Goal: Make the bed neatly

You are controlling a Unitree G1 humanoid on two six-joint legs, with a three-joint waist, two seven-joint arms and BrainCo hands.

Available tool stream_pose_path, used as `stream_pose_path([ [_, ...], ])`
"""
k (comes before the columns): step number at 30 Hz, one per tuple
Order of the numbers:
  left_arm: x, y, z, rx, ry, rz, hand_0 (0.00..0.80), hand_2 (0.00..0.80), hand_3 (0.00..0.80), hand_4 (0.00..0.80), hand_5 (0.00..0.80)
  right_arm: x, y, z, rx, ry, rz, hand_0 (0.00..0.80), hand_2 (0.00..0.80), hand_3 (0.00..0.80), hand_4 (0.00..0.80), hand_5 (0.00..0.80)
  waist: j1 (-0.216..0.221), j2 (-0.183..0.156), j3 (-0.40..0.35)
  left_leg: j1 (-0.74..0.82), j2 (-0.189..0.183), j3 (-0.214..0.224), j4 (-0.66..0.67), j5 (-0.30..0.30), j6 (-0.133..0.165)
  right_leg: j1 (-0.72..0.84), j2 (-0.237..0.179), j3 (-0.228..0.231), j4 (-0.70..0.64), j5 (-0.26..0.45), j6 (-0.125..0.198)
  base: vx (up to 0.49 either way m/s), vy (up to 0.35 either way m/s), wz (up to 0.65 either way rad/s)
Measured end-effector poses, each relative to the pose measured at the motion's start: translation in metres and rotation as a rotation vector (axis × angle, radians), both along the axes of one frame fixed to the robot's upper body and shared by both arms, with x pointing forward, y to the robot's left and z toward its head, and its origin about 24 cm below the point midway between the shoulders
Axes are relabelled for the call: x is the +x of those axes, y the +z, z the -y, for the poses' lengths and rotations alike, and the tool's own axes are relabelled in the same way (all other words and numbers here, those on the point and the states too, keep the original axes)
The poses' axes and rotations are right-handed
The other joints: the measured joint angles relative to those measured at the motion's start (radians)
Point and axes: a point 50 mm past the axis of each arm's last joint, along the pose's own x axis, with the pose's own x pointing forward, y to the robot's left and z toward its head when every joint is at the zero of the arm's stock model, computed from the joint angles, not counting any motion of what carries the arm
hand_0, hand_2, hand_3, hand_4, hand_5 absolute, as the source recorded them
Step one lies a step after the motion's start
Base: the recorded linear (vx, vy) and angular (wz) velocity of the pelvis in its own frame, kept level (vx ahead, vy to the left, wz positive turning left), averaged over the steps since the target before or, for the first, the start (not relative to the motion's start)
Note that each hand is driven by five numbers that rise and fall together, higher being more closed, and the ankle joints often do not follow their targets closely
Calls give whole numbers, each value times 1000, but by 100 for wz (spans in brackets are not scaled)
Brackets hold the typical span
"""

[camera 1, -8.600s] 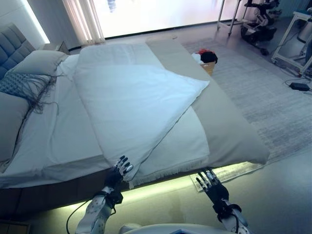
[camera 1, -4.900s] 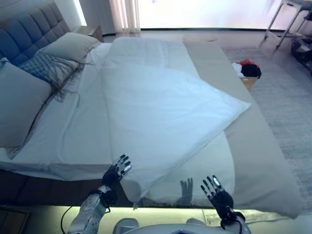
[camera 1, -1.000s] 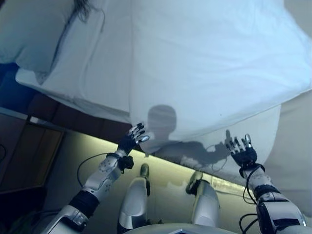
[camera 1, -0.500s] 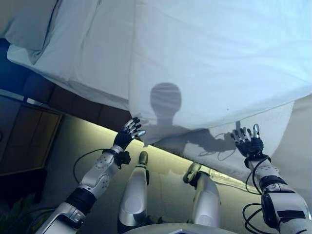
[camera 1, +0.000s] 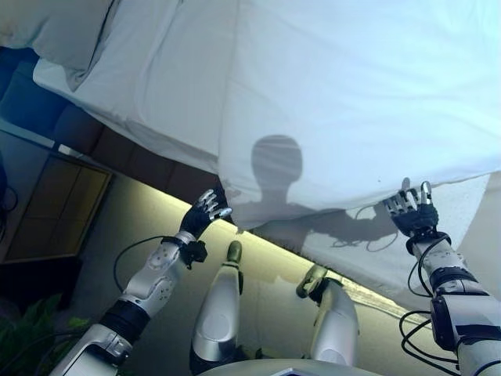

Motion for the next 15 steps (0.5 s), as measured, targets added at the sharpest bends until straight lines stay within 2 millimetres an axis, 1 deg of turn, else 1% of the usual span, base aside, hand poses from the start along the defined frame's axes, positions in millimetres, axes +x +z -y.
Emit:
stream_pose_path([
  [5, 0, 0, 1, -1, -9, 3, 0, 0, 0, 0, 0, -1, -3, 0, 33, -12, -11, 0, 0, 0, 0, 0, 0, 3, 1, -14, -4, 0, 8, 0, 0, -11, -5, 0, 4, 0, 0, -19, 23, 2],
  [10, 3, 3, 3, -18, -10, 9, 0, 0, 0, 0, 0, -1, -3, 0, 51, -18, -8, 0, 0, 0, 0, 0, -1, 13, 0, -29, -8, 1, 14, 0, 0, -26, -10, 2, 9, 1, -2, 0, 0, 0],
  [11, 3, 4, 3, -18, -10, 10, 0, 0, 0, 0, 0, 0, -2, 0, 51, -20, -8, 273, 273, 273, 273, 273, -1, 16, 2, -31, -9, 1, 15, 0, 0, -28, -12, 3, 13, 1, -3, 0, 0, 0],
  [12, 4, 4, 3, -19, -11, 12, 0, 0, 0, 0, 0, 0, -2, 0, 50, -21, -7, 784, 784, 784, 784, 784, -1, 19, 1, -31, -10, 1, 15, 0, 0, -29, -14, 3, 14, 1, -3, 0, 0, 0],
  [13, 4, 5, 3, -19, -10, 13, 0, 0, 0, 0, 0, 0, -2, 0, 49, -23, -8, 800, 800, 800, 800, 800, -1, 21, 0, -31, -10, 1, 16, 0, 0, -29, -14, 3, 15, 0, -3, 0, 0, 0],
  [15, 5, 6, 4, -20, -9, 18, 0, 0, 0, 0, 0, 0, 2, 3, 38, -29, 2, 800, 800, 800, 800, 800, -1, 29, 3, -33, -13, 0, 18, 0, 0, -29, -18, 3, 20, -3, -1, 20, -7, 6],
])
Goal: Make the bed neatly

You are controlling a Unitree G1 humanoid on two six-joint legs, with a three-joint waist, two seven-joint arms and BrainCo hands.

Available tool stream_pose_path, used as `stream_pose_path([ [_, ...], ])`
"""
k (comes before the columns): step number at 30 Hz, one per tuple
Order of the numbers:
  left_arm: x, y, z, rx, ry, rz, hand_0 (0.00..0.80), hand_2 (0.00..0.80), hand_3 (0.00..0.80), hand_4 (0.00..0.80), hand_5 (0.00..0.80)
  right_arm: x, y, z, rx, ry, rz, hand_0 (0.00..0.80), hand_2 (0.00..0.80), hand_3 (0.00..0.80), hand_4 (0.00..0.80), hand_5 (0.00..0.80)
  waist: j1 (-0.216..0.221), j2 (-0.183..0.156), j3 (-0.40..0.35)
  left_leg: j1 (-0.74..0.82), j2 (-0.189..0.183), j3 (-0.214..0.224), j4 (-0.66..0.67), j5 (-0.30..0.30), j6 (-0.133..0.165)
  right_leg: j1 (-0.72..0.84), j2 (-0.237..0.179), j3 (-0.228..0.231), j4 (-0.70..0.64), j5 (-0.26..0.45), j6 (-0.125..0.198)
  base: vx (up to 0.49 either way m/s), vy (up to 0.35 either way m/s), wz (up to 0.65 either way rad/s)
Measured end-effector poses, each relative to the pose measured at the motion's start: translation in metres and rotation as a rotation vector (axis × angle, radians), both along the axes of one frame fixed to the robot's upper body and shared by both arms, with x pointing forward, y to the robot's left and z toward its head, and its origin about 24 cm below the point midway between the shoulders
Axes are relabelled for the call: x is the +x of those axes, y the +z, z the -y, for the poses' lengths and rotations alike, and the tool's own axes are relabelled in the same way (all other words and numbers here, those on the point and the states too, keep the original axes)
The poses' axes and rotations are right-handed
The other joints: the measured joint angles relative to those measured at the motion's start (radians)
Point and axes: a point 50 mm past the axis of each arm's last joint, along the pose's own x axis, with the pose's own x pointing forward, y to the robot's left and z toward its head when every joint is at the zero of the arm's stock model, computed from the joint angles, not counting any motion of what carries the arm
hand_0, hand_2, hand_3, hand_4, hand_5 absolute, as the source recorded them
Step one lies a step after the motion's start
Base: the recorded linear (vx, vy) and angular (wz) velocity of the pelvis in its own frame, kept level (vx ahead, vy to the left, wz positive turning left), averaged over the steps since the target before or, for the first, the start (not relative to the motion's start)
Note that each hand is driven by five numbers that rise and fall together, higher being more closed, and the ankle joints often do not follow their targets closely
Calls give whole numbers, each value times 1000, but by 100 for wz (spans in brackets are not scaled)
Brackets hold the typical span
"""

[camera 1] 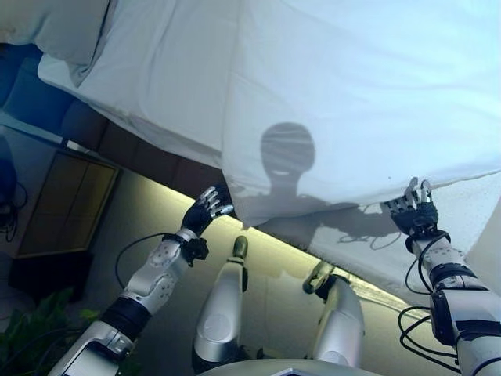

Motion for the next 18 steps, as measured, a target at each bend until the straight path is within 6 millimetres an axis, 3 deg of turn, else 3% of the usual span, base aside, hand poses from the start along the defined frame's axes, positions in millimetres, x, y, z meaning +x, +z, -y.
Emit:
stream_pose_path([
  [5, 0, -1, 0, -14, 4, -9, 0, 0, 0, 0, 0, 3, 14, 10, -42, -20, 43, 800, 800, 800, 800, 800, 1, 17, 3, -16, -1, -1, -1, 2, -2, -14, -2, 0, 7, -1, 0, 14, -31, 8],
  [10, -2, 1, 1, -23, -15, -1, 0, 0, 0, 0, 0, 7, 26, 13, -66, -5, 106, 800, 800, 800, 800, 800, 1, 17, 3, -38, 0, -1, -16, 15, -24, -39, -3, -1, 6, -2, 3, -24, 2, 5],
  [15, -4, 1, 2, -42, -27, -2, 0, 0, 0, 0, 0, 6, 24, 13, -99, 12, 81, 800, 800, 800, 800, 800, 1, 17, 3, -29, 9, 6, -8, 16, -25, -20, -2, -6, 6, 0, 0, 8, -27, 3],
  [18, -4, 3, 2, -45, -27, 1, 0, 0, 0, 0, 0, -1, 14, 12, -161, 38, 26, 800, 800, 800, 800, 800, 1, 15, 3, 29, 20, 28, -11, 16, -24, 61, 5, -32, -17, 0, 1, 66, -40, 5],
])
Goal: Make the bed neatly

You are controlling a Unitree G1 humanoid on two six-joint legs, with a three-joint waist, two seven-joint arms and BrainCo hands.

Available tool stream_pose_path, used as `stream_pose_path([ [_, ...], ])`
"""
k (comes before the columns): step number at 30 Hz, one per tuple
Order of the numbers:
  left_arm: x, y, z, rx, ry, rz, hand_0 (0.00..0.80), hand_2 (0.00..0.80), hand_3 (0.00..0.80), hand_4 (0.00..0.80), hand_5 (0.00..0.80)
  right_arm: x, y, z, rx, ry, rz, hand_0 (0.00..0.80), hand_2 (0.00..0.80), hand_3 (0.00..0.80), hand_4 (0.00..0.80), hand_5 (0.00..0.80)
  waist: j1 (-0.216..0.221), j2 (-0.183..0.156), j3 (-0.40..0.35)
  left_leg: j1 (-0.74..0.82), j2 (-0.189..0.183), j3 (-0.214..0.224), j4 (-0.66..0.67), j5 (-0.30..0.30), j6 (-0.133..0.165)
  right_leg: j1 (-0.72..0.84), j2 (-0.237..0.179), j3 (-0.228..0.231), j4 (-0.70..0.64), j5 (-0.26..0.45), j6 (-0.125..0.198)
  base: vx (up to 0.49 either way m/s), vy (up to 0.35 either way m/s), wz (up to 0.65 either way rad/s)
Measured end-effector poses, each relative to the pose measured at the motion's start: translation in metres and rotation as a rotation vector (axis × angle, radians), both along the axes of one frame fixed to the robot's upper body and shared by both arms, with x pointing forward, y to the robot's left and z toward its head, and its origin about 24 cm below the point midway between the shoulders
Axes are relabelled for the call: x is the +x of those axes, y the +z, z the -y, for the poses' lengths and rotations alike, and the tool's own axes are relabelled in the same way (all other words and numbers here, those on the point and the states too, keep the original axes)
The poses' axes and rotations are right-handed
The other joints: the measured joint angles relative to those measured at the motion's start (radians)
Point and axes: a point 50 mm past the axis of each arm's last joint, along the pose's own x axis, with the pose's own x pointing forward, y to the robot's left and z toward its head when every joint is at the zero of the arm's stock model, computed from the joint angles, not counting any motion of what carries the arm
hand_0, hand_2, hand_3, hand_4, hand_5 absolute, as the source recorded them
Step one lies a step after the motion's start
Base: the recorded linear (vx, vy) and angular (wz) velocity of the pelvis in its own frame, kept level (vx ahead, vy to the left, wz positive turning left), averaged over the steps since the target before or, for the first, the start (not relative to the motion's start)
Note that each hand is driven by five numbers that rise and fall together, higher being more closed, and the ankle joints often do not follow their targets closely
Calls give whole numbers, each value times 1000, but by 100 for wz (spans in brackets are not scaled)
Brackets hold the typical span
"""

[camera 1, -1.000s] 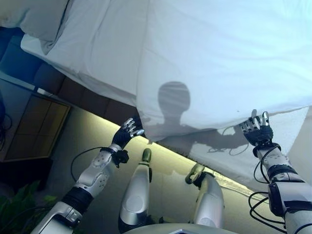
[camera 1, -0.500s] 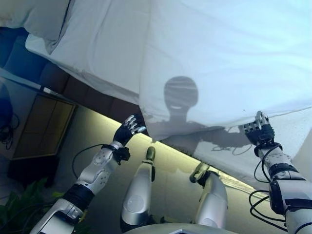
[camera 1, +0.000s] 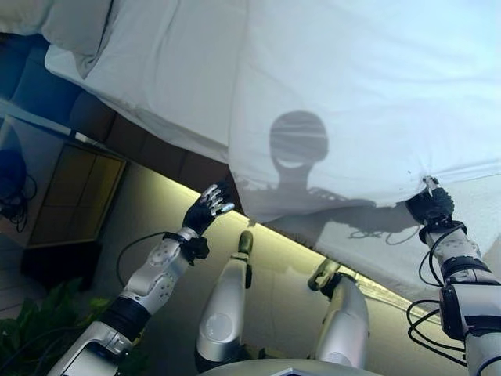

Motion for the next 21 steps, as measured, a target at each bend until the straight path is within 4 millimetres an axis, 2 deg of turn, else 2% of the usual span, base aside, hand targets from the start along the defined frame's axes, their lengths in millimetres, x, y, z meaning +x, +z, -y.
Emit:
stream_pose_path([
  [4, 0, -3, -3, 101, 21, 6, 0, 0, 0, 0, 0, 1, -9, -15, -49, 63, 6, 800, 800, 800, 800, 800, -1, -33, -37, 86, 2, 4, -61, 1, 1, 74, 17, -4, -41, -12, 13, 51, -4, -1],
  [6, -2, -7, -6, 205, 48, 10, 0, 0, 0, 0, 0, 3, -16, -34, -72, 133, 11, 800, 800, 800, 800, 800, -3, -59, -72, 118, 1, 19, -94, 11, 7, 95, 22, -2, -58, -7, 15, 62, 45, -9],
  [9, -5, -19, -12, 375, 106, 2, 0, 0, 0, 0, 0, 5, -29, -70, -98, 251, 6, 800, 800, 800, 800, 800, -14, -76, -120, 193, 2, 35, -144, 14, 10, 158, 32, 1, -98, -2, 26, 123, 45, -12],
  [12, -8, -26, -18, 525, 162, 14, 0, 0, 0, 0, 0, -3, -44, -111, -111, 372, -26, 800, 800, 800, 800, 800, -37, -75, -153, 264, 5, 58, -174, 15, 10, 230, 42, 3, -138, 1, 42, 127, 23, -3],
  [15, -10, -31, -20, 670, 187, 52, 0, 0, 0, 0, 0, -15, -58, -142, -95, 445, -61, 800, 800, 800, 800, 800, -58, -73, -173, 306, 4, 68, -183, 15, 10, 287, 47, 6, -166, -2, 54, 141, 23, 6],
  [18, -13, -40, -16, 832, 174, 86, 0, 0, 0, 0, 0, -26, -66, -164, -74, 489, -83, 800, 800, 800, 800, 800, -68, -72, -188, 359, 2, 87, -195, 15, 10, 334, 48, 11, -182, -6, 60, 142, 25, -9],
  [21, -16, -44, -3, 929, 127, 145, 0, 0, 0, 0, 0, -34, -73, -176, -54, 499, -111, 800, 800, 800, 800, 800, -97, -71, -223, 390, 1, 108, -197, 15, 11, 369, 48, 12, -196, -11, 68, 73, -18, -3],
])
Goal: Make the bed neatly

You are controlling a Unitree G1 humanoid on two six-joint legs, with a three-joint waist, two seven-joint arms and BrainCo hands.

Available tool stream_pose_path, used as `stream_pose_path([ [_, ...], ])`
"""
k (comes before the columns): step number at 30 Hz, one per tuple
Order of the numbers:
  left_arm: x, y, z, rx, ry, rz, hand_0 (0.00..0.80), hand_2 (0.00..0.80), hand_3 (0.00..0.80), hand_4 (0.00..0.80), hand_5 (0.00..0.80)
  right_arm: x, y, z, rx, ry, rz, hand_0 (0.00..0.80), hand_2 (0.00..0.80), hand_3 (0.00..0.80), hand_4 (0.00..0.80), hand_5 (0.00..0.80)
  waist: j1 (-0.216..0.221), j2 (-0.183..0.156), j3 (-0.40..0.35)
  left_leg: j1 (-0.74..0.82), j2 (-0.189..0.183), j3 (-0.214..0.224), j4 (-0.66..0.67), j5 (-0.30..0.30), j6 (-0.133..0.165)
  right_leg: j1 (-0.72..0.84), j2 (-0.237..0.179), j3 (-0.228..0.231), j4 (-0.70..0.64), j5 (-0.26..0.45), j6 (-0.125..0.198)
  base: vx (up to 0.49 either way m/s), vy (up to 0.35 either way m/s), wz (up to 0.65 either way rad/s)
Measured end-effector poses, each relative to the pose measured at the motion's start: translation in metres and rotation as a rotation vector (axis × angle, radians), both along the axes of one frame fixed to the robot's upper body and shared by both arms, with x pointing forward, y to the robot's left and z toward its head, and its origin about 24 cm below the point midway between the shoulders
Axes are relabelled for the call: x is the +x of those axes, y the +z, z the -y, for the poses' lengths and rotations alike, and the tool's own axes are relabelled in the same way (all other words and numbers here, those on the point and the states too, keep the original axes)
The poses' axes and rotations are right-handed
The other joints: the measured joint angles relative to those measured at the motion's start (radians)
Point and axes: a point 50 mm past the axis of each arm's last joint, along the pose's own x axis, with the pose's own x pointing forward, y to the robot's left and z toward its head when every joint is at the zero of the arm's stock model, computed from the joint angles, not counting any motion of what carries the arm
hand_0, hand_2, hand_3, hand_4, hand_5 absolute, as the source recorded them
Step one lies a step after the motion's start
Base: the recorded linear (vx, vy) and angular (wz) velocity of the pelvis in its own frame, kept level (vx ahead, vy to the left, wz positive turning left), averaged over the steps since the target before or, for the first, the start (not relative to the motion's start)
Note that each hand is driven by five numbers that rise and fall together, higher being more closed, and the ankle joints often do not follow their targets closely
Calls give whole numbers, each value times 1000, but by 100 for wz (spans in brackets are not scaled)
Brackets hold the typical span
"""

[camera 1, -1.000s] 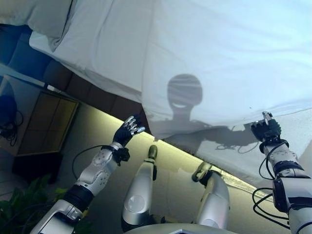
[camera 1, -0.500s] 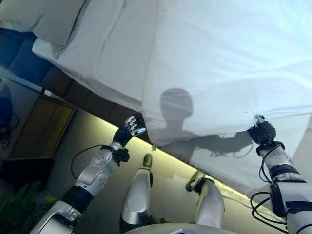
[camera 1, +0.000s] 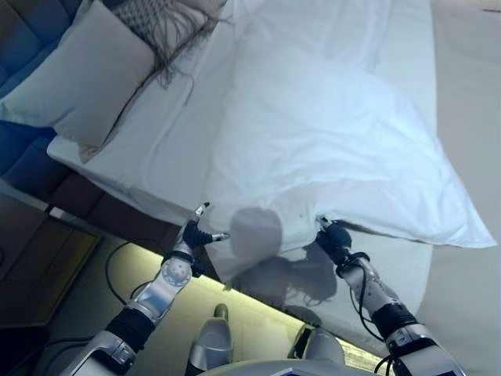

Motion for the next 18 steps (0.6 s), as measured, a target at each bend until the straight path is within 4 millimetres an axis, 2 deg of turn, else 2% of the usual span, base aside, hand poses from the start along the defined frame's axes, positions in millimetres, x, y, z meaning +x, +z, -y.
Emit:
stream_pose_path([
  [7, 9, -6, 48, 104, -130, -15, 0, 0, 0, 0, 0, -2, -4, -8, -27, 19, -28, 800, 800, 800, 800, 800, -23, 6, -34, -3, 20, 11, 3, 0, 0, -27, 20, 22, 5, 2, -4, -140, -144, -11],
  [10, 15, -2, 64, 156, -168, 20, 0, 0, 0, 0, 0, 10, 7, -20, -42, 56, 5, 800, 800, 800, 800, 800, -41, -5, -33, -55, 40, 16, 7, 0, 0, -92, 40, 27, 19, 10, -18, -175, -235, -13],
  [14, 21, 4, 69, 178, -141, 72, 0, 0, 0, 0, 0, 28, 23, -42, 6, 76, 53, 800, 800, 800, 800, 800, -40, -40, -13, -73, 65, 12, 26, 0, 0, -132, 67, 26, 36, 18, -45, -152, -151, -32],
  [18, 32, 20, 74, 217, -130, 174, 0, 0, 0, 0, 0, 43, 41, -46, 10, 81, 116, 800, 800, 800, 800, 800, -42, -62, 10, -118, 78, -4, 38, 0, 1, -184, 80, 27, 56, 16, -54, -87, -57, -7],
])
